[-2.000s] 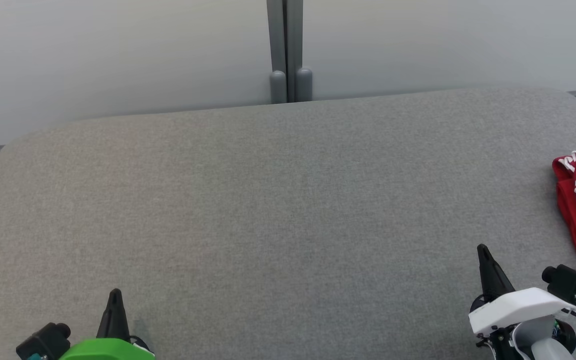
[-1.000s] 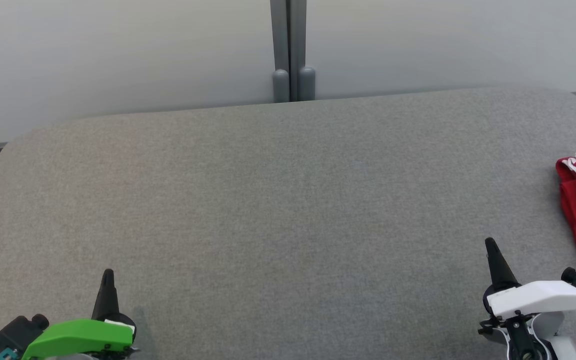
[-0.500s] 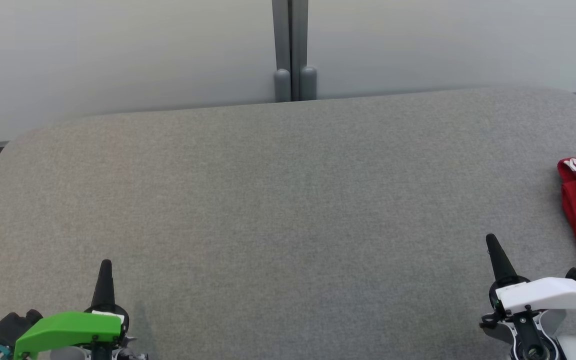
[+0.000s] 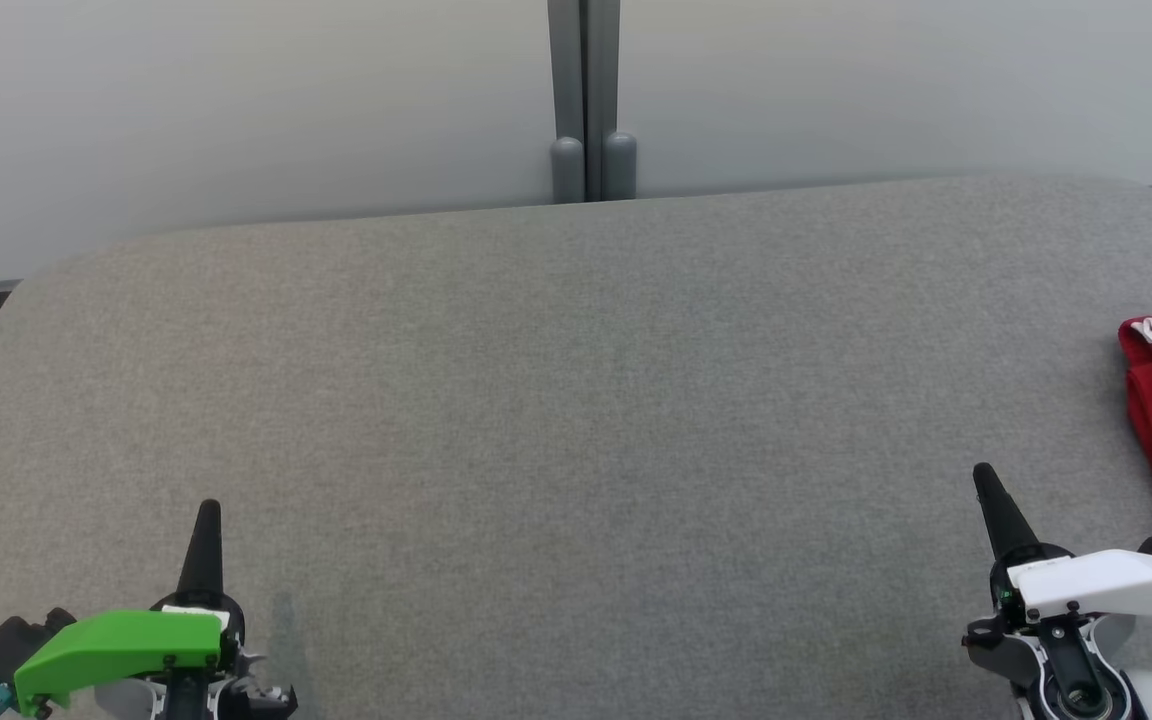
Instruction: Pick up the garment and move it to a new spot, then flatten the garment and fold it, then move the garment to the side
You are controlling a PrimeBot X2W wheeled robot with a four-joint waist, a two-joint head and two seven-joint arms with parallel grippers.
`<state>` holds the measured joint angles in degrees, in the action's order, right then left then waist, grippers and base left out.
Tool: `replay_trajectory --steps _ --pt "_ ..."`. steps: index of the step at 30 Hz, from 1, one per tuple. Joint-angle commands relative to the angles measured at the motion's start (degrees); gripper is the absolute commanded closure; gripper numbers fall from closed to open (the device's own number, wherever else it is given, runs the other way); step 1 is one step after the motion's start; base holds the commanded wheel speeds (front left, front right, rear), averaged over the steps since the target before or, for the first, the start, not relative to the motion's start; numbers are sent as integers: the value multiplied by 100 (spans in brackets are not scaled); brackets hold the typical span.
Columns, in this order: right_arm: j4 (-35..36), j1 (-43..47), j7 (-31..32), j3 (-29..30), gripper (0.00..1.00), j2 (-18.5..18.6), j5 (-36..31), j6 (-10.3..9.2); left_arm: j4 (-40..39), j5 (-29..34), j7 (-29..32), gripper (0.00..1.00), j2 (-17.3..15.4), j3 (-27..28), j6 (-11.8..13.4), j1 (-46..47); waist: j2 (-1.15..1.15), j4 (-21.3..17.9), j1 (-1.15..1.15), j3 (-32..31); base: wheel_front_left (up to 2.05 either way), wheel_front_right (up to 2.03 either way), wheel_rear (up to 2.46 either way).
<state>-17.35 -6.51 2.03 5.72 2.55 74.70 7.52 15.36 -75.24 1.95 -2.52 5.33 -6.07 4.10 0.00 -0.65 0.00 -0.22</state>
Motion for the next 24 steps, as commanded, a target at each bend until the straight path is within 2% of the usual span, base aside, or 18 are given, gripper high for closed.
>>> replay_trajectory --steps 1,24 --pt "74 -73 36 27 100 33 133 -3 -60 -138 36 100 -46 26 0 120 0 2 0 1 0 0 0" --pt "209 -74 307 73 100 42 1133 -4 -202 -1106 305 100 -52 102 16 215 0 37 0 10 0 0 0"
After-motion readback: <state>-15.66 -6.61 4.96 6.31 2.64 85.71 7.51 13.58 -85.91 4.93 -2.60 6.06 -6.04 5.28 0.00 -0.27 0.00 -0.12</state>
